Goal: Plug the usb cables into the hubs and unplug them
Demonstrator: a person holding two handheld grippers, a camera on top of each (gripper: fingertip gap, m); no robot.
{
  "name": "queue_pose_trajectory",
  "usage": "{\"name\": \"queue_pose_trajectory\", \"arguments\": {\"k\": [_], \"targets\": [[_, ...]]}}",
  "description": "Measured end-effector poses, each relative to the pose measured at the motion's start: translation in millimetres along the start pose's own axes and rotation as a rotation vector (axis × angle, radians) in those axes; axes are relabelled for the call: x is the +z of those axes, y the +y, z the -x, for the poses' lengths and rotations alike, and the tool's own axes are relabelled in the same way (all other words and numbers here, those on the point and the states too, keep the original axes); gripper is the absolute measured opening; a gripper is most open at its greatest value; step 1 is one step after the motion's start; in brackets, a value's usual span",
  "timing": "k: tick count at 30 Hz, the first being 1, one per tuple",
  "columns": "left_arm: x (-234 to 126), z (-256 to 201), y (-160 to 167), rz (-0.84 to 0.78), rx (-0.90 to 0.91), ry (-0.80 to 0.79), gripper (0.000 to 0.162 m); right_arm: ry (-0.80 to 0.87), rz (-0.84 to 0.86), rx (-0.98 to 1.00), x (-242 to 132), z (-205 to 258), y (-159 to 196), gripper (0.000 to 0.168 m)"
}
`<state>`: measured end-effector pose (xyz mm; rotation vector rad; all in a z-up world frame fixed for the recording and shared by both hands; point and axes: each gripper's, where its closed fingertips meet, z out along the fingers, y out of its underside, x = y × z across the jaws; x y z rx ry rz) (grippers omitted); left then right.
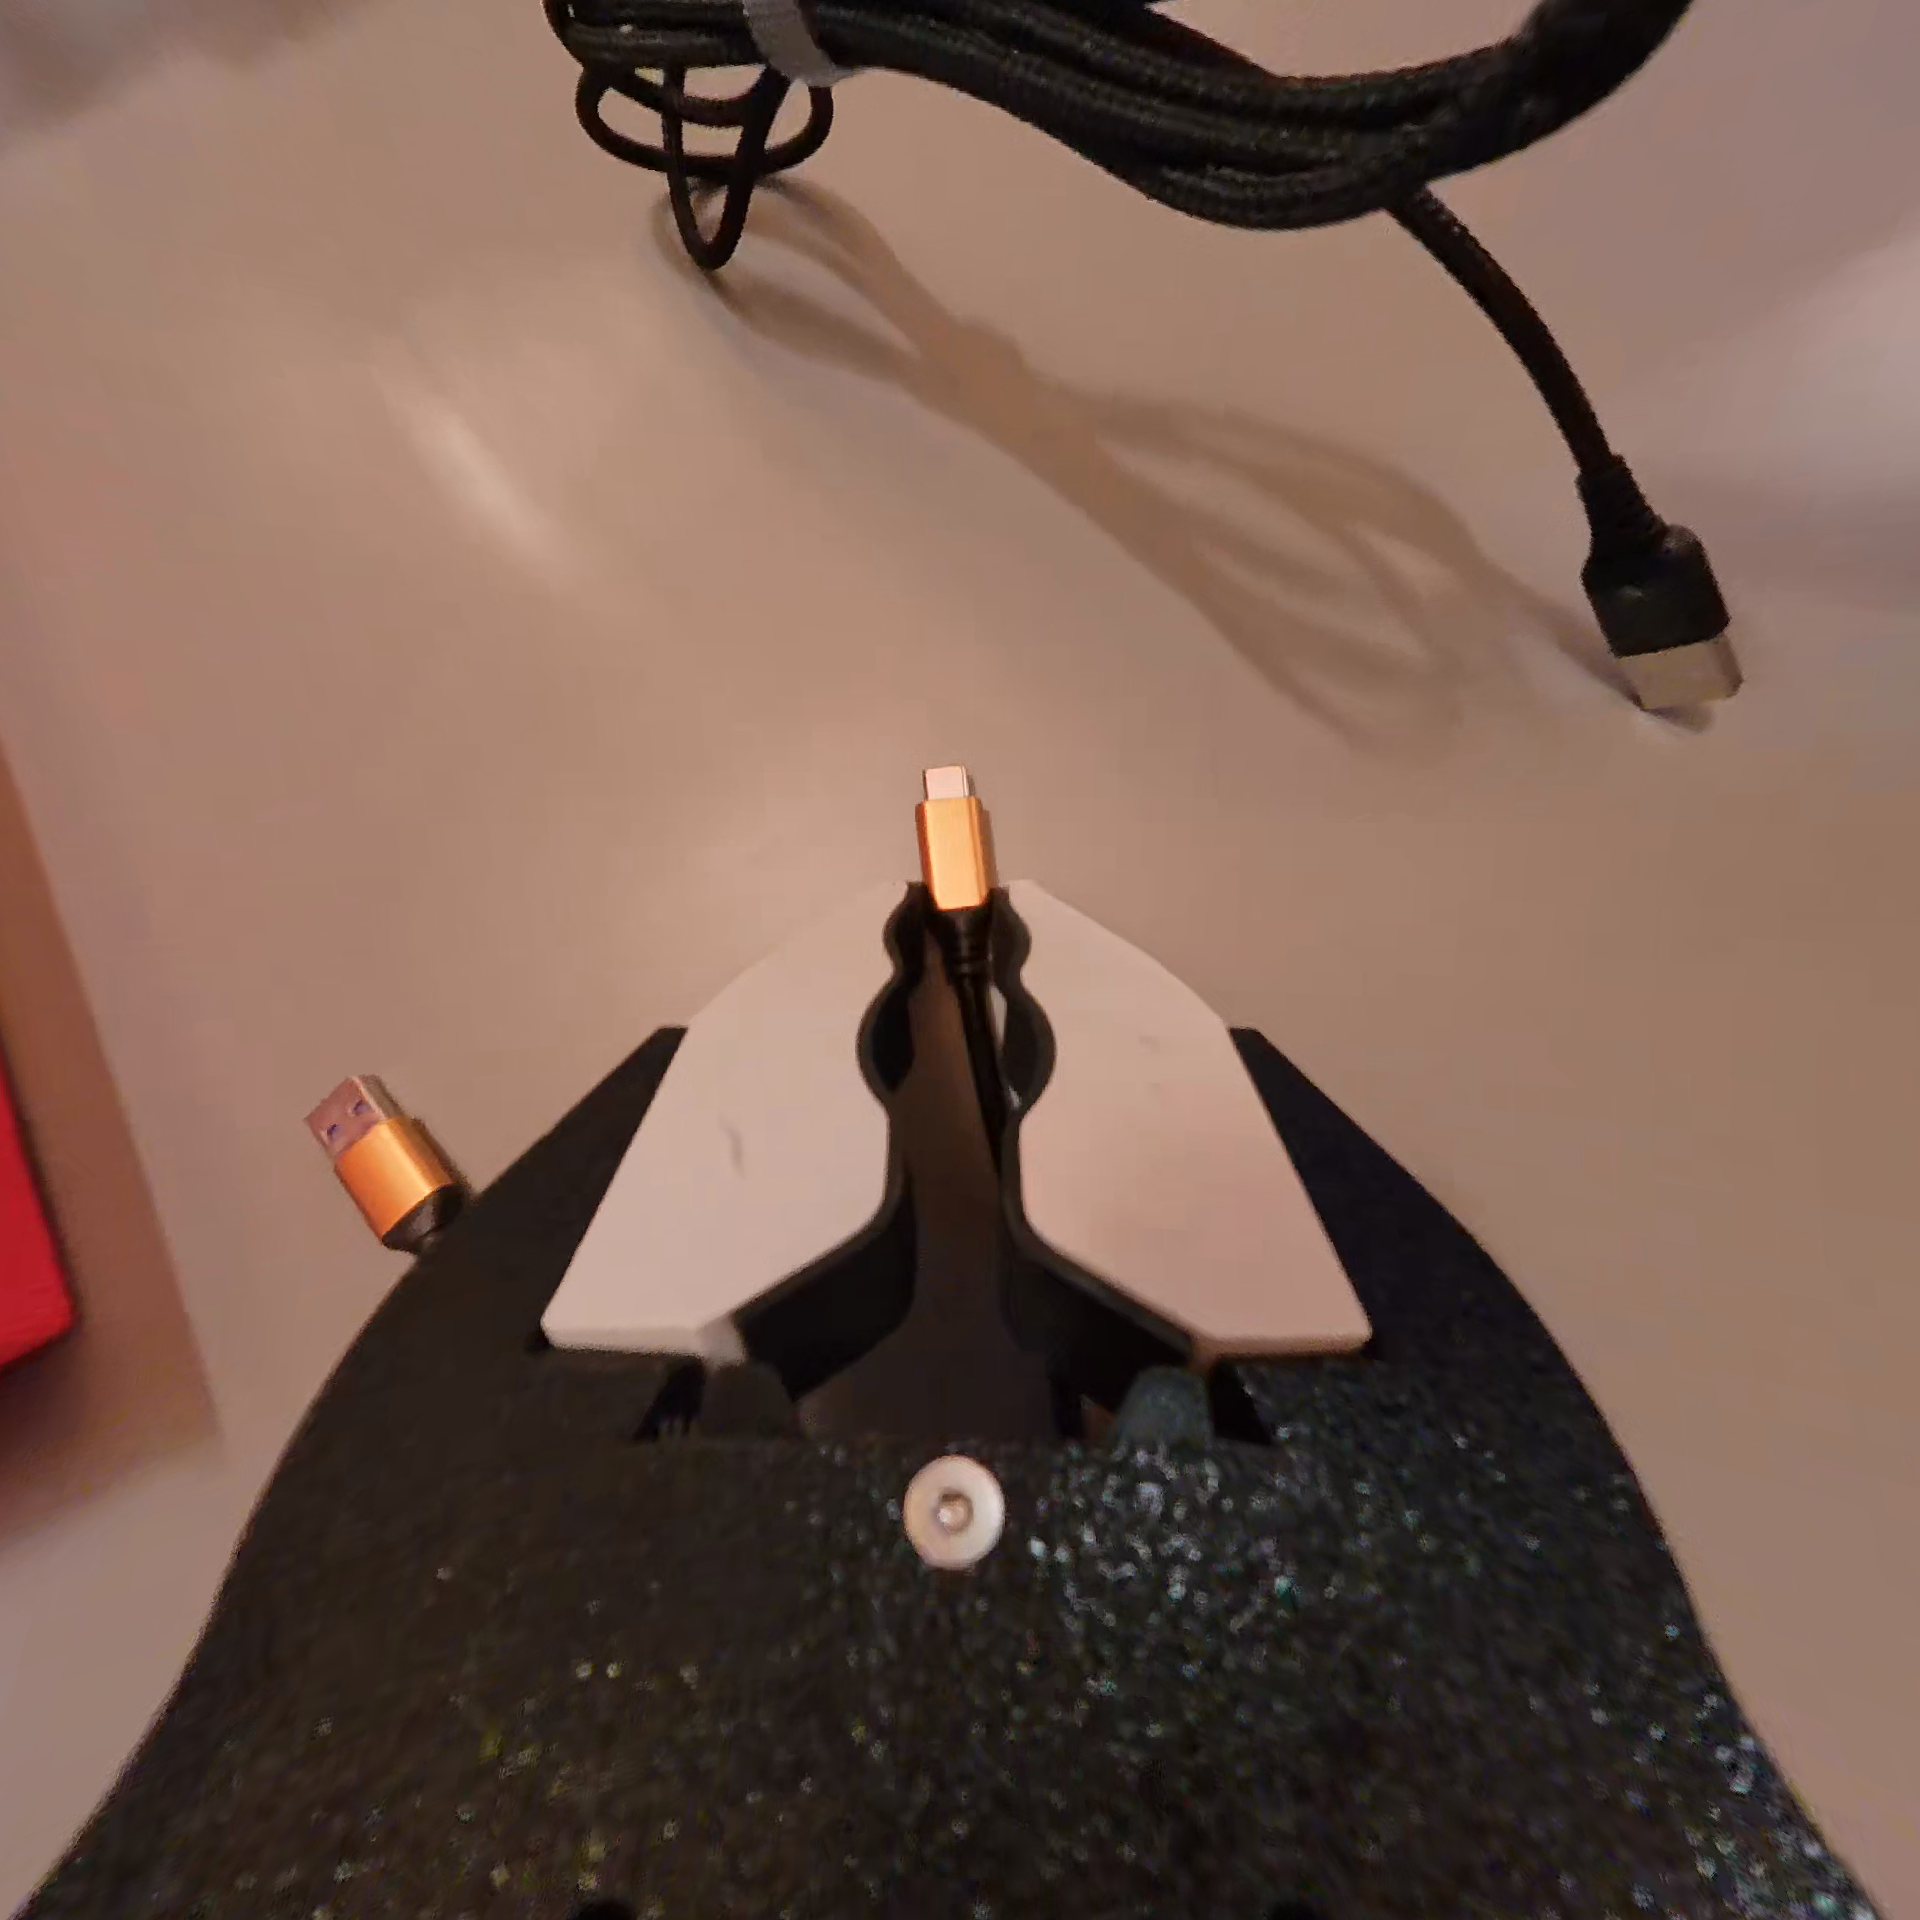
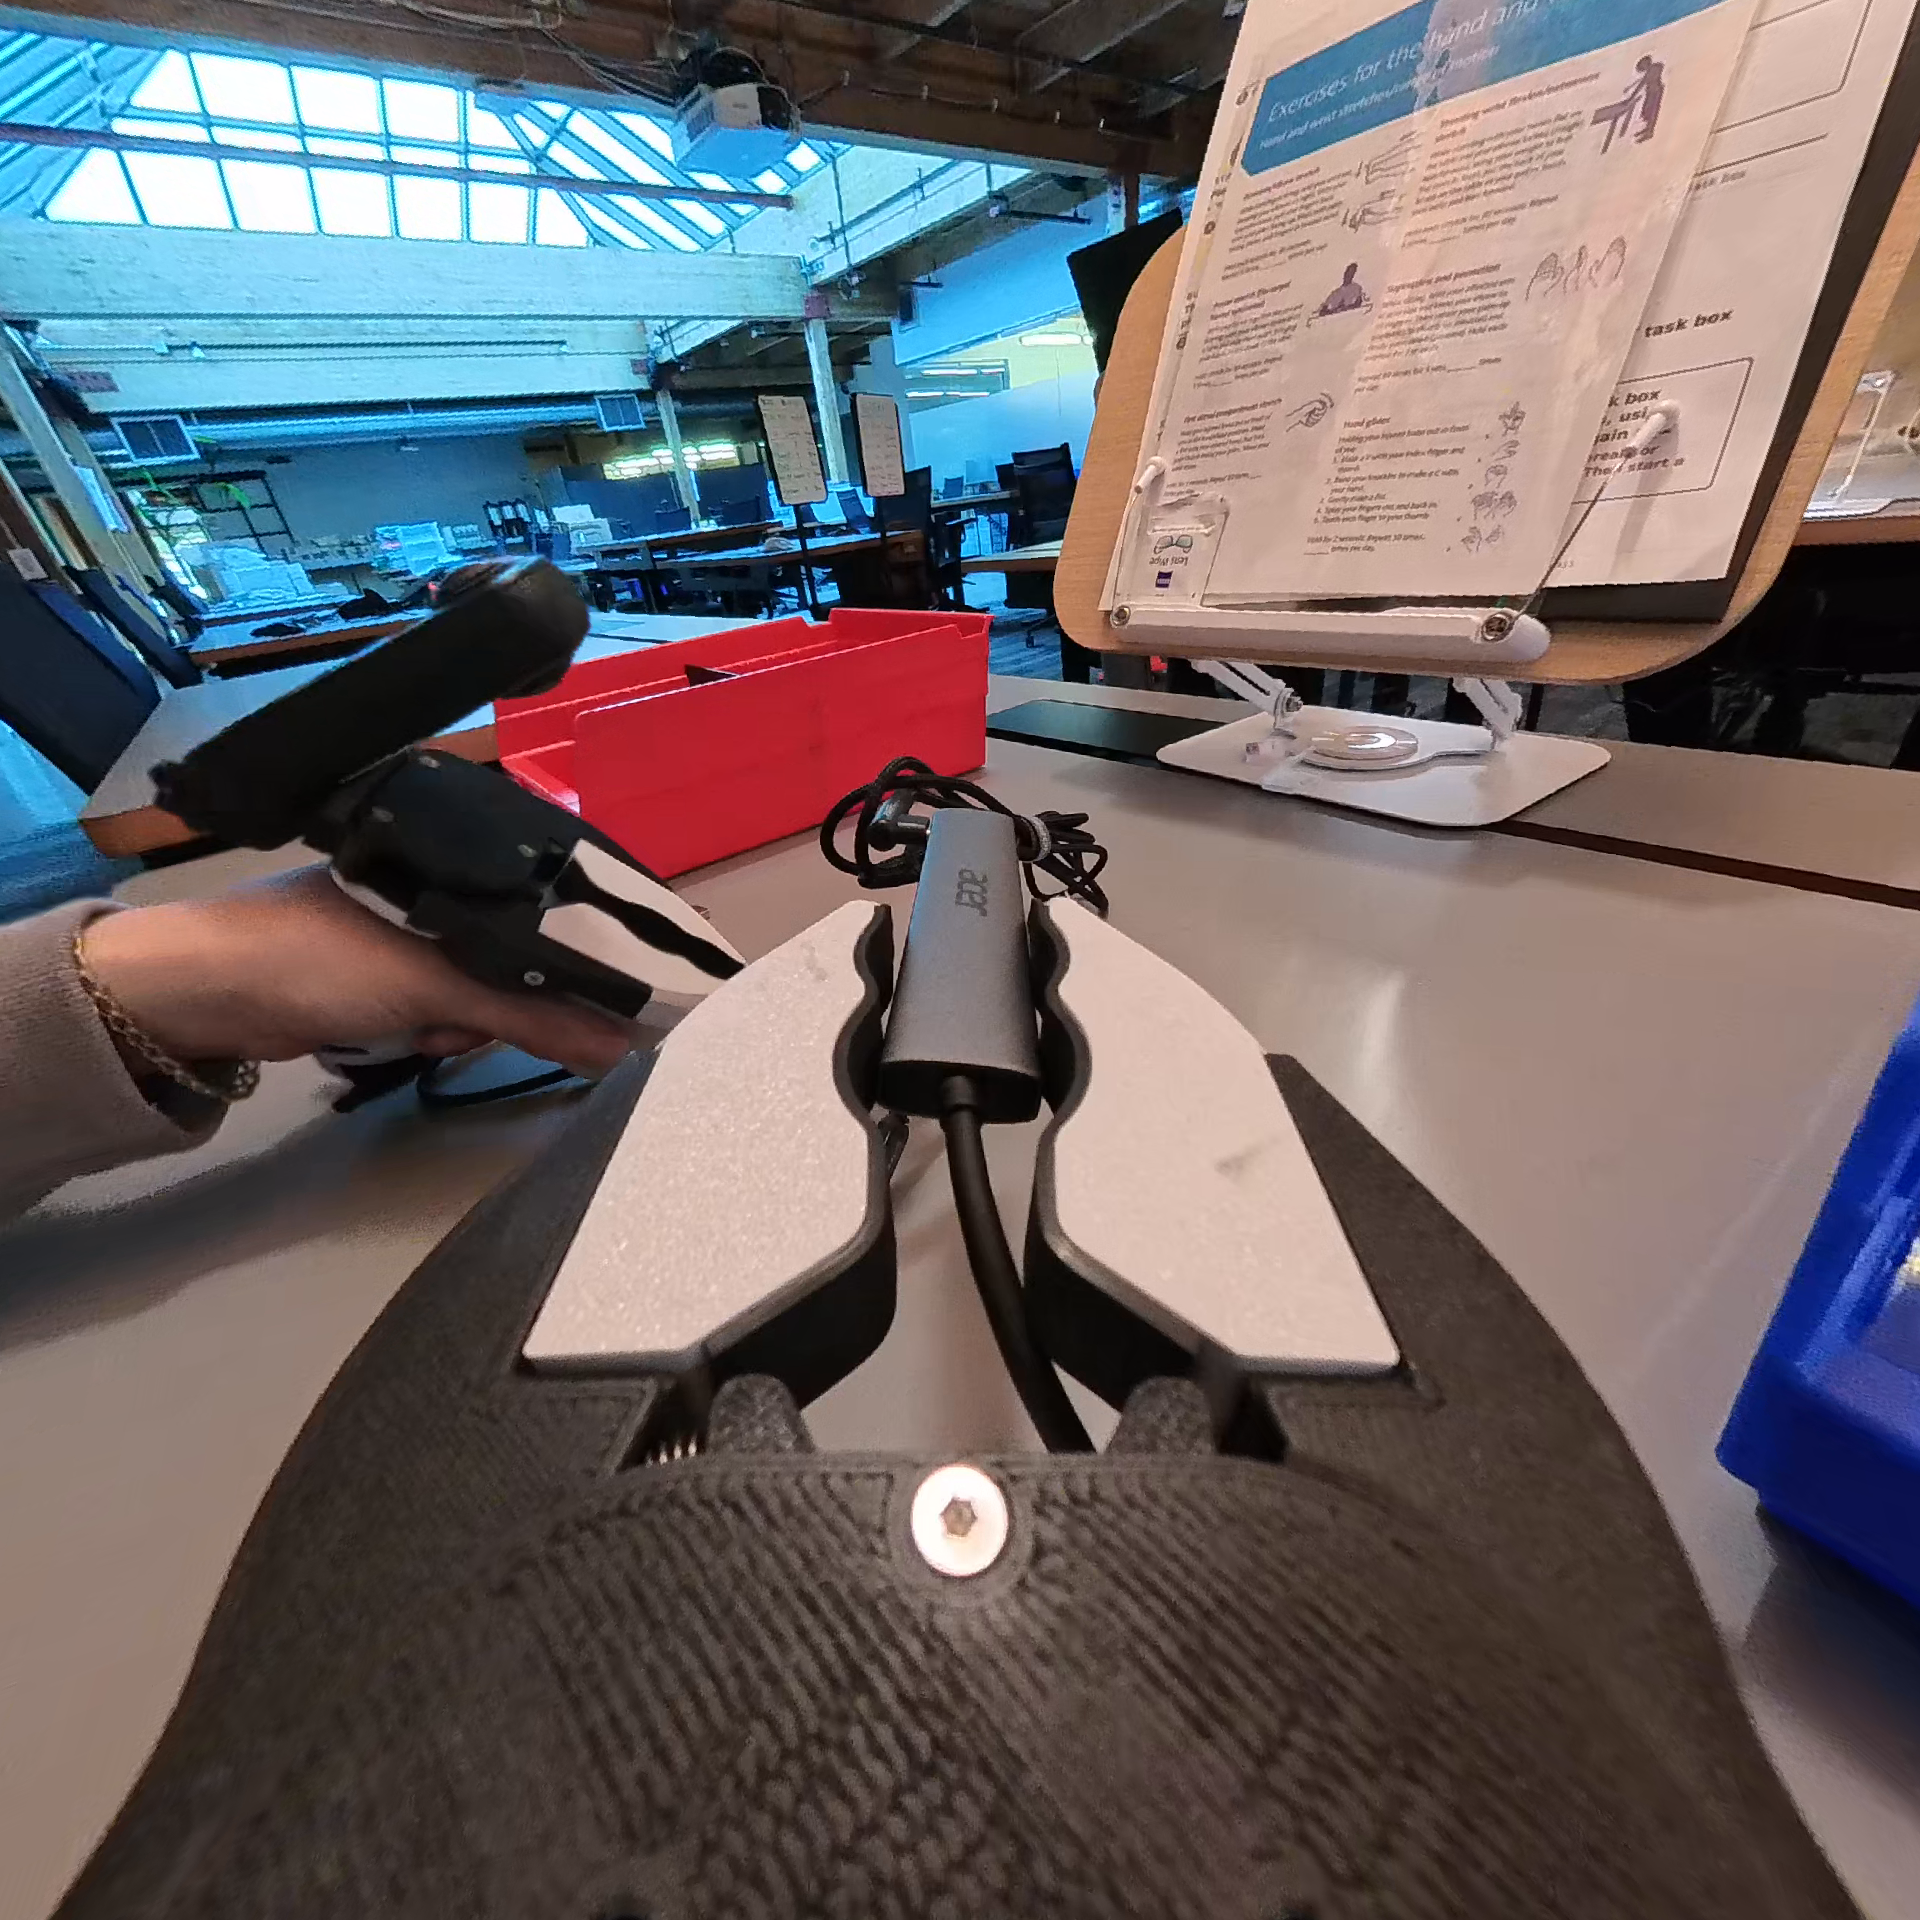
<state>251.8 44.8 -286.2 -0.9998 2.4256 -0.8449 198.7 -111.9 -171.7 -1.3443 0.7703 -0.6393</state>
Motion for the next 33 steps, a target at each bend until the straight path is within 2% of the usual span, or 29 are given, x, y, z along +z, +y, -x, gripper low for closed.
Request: {"name": "queue_pose_trajectory", "arguments": {"k": [1, 6, 14, 23, 33], "targets": [[-0.4, -0.1, -0.5, -0.012, 0.035, -0.013, 0.011, -0.003, 0.002, -0.001, 0.2, 0.3, 0.3, 0.025], [-13.7, -21.5, 2.1, -0.023, 0.094, 0.041, 0.011, -0.012, 0.021, -0.031, 2.0, 4.5, 2.6, 0.025], [-75.6, -89.8, -54.3, -0.152, 0.065, 0.28, 0.011, -0.026, 0.068, -0.098, 6.6, 12.5, 8.9, 0.025], [-68.6, -103.8, -79.2, -0.102, 0.115, 0.303, 0.011, -0.041, 0.05, -0.117, 5.3, 15.9, 7.1, 0.025], [-66.1, -108.2, -83.3, -0.08, 0.128, 0.34, 0.011, -0.053, 0.051, -0.165, 6.8, 21.4, 8.1, 0.025]]}}
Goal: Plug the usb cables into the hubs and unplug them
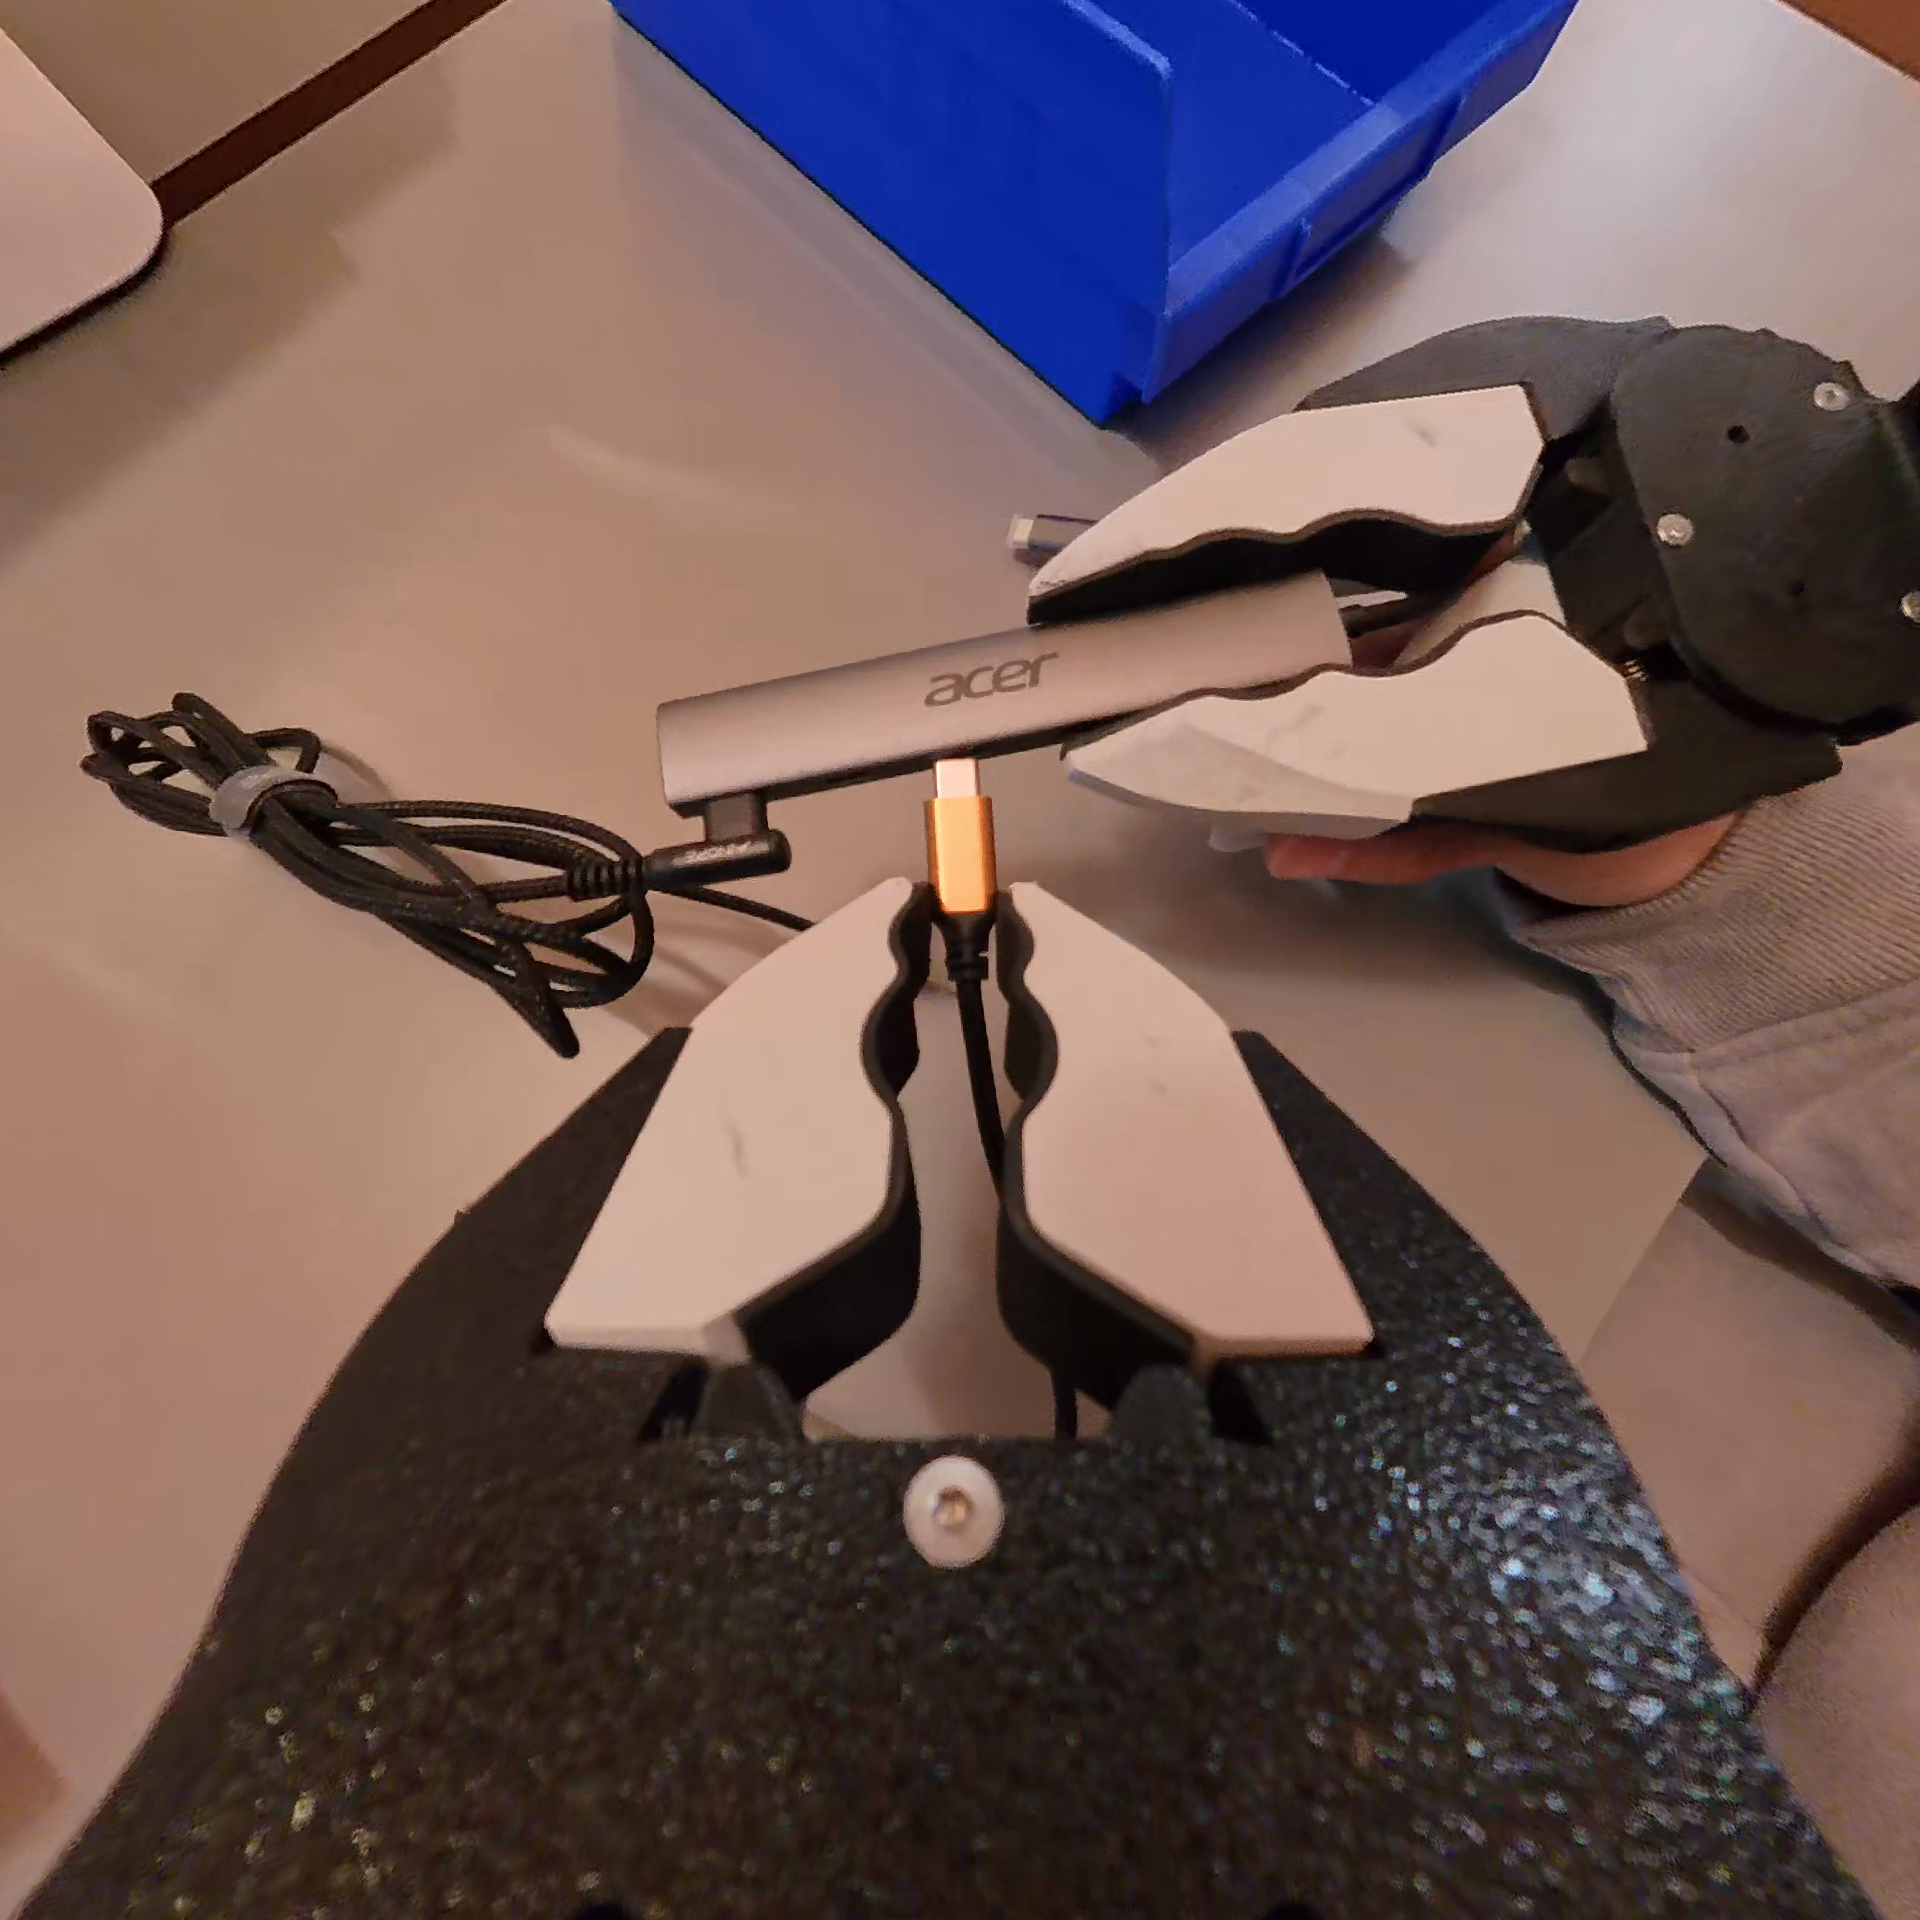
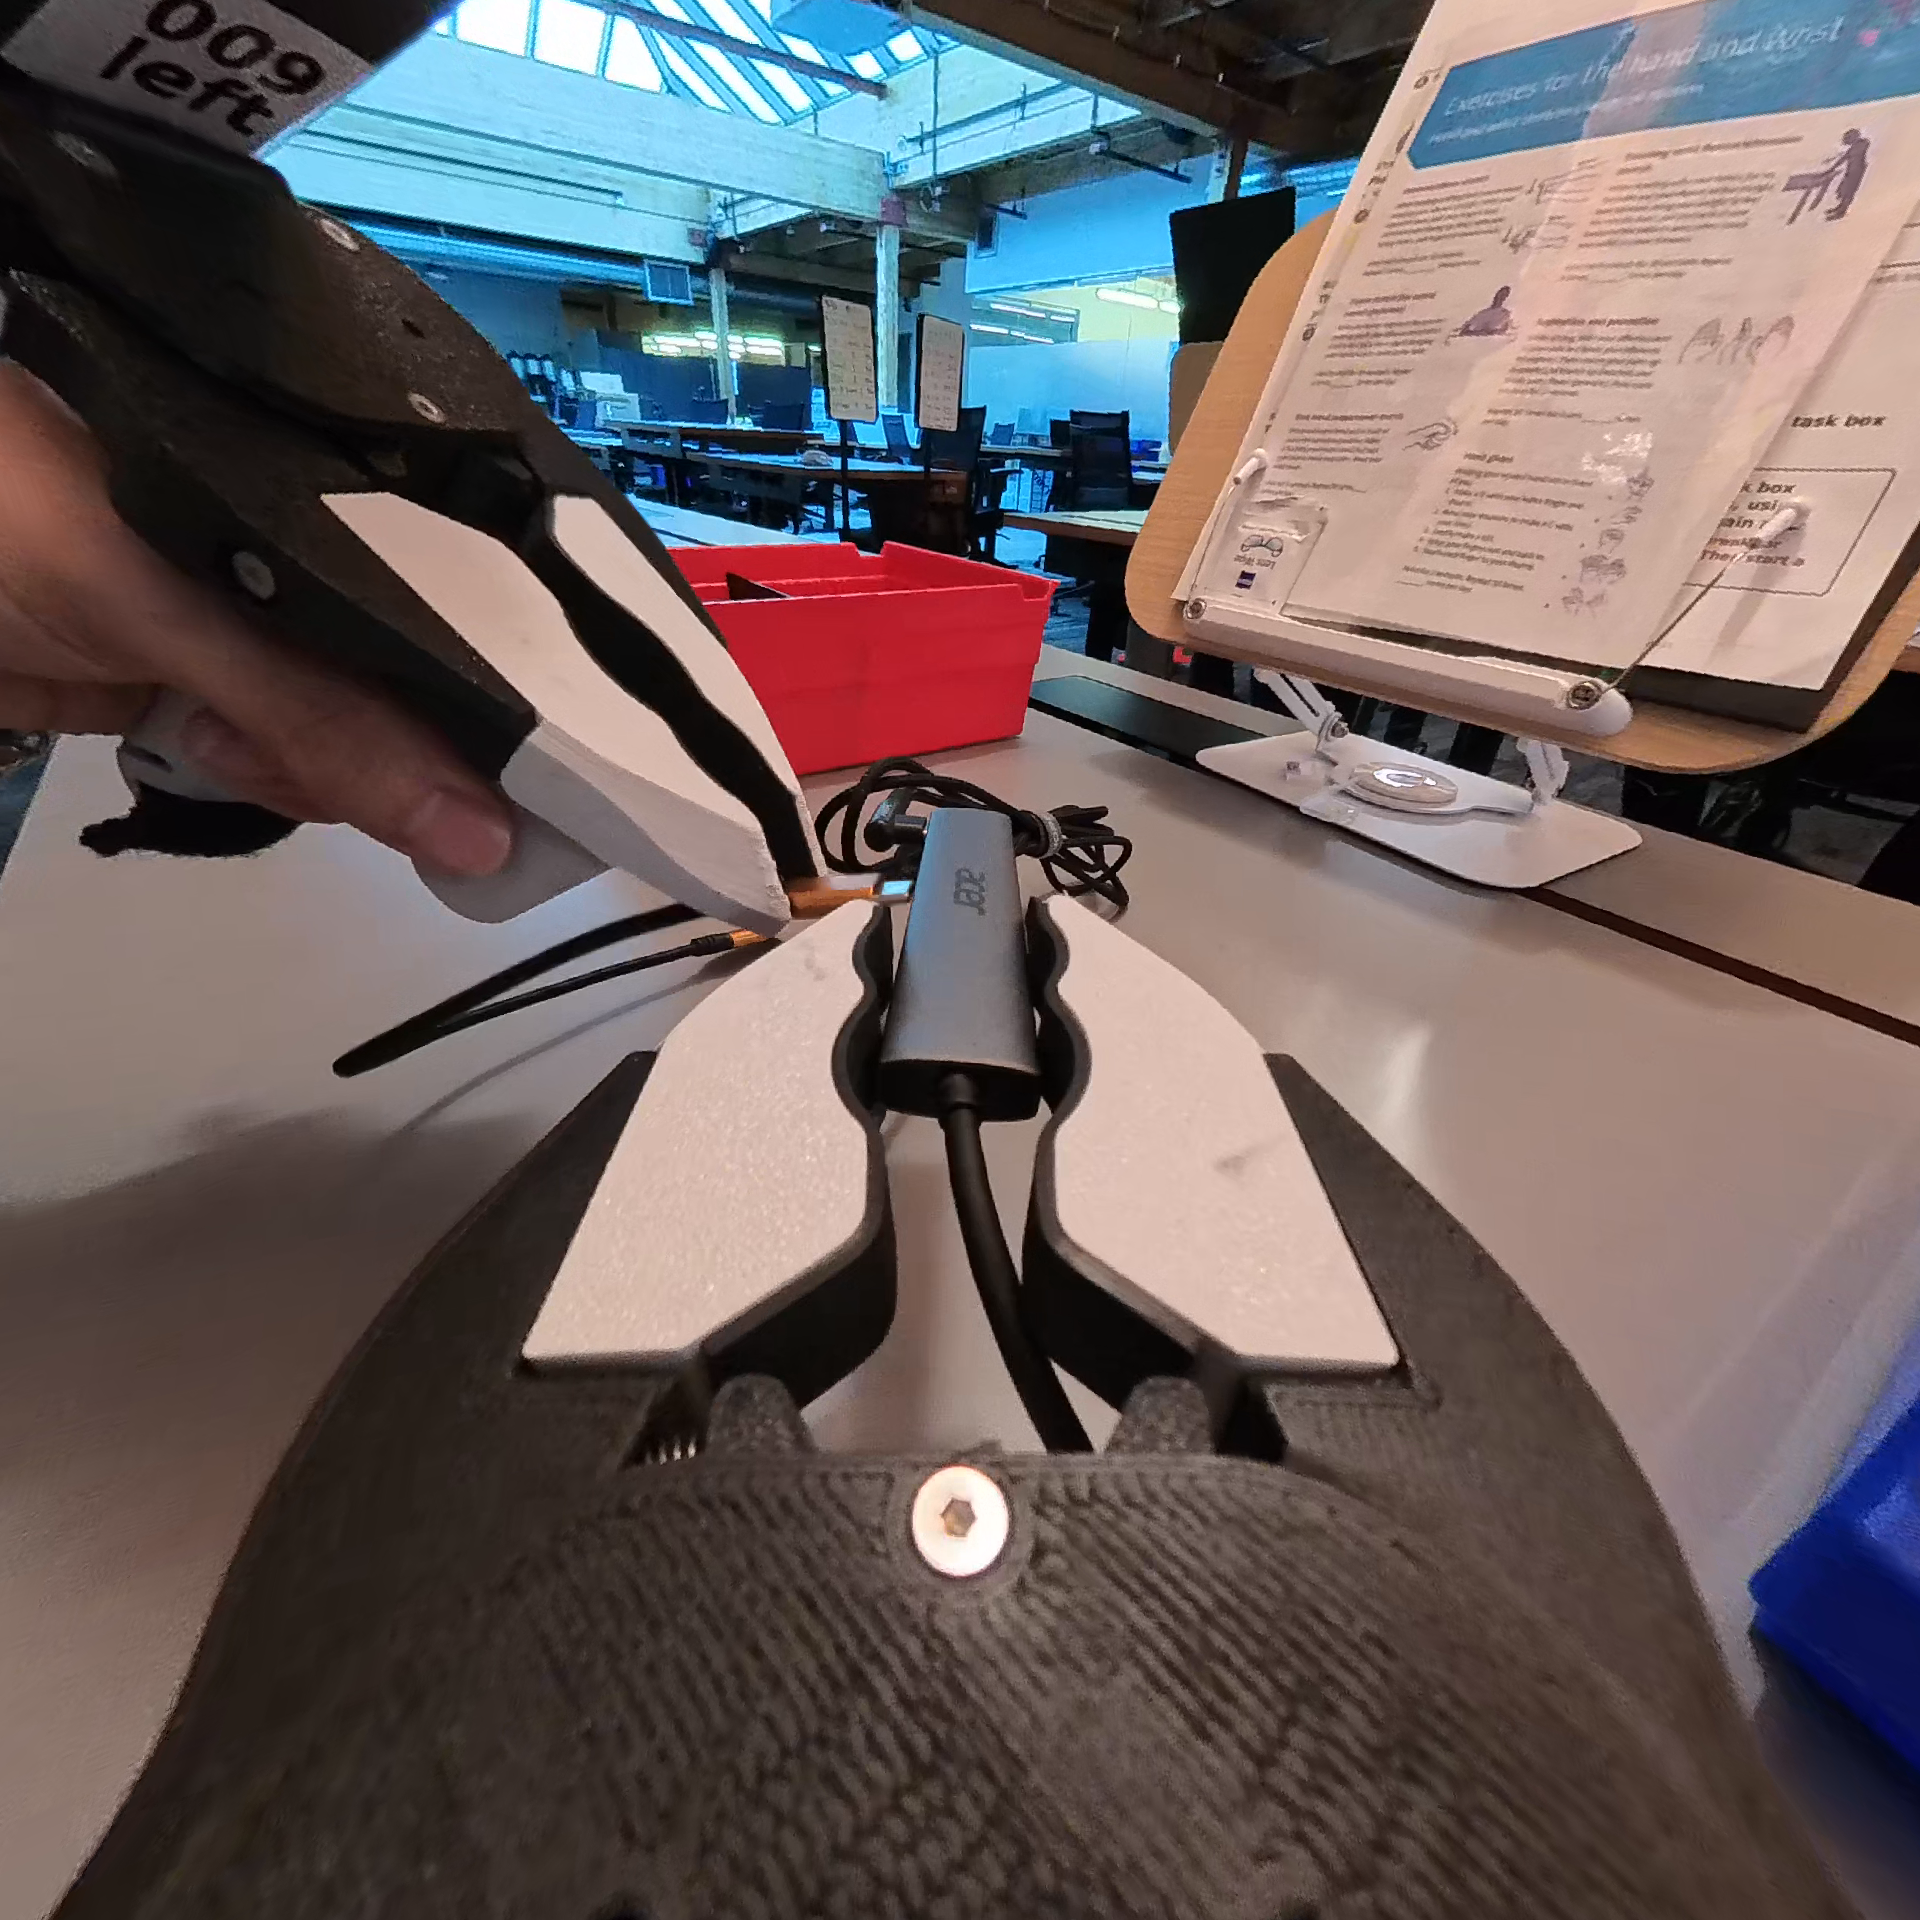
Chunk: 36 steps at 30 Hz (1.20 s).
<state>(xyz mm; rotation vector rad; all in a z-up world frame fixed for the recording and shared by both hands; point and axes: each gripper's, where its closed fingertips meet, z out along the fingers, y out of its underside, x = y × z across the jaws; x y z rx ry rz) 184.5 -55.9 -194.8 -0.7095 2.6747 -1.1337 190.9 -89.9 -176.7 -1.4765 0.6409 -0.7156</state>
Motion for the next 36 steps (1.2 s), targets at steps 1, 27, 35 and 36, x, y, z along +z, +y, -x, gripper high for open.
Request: {"name": "queue_pose_trajectory", "arguments": {"k": [1, 27, 35, 36], "targets": [[0.6, 0.1, 0.6, 0.003, 0.0, 0.002, 0.011, 0.001, -0.001, -0.002, 0.1, -0.1, -0.2, 0.025], [-4.0, 0.7, 6.7, 0.035, -0.02, 0.02, 0.011, 0.031, -0.002, -0.144, 5.3, 8.0, 0.1, 0.025], [-4.2, 0.8, 4.8, 0.033, -0.009, 0.005, 0.011, 0.023, 0.005, -0.15, 6.3, 9.7, 1.1, 0.025], [-3.5, 1.0, 4.7, 0.035, -0.003, 0.0, 0.011, 0.023, 0.006, -0.147, 6.3, 9.4, 1.1, 0.025]]}}
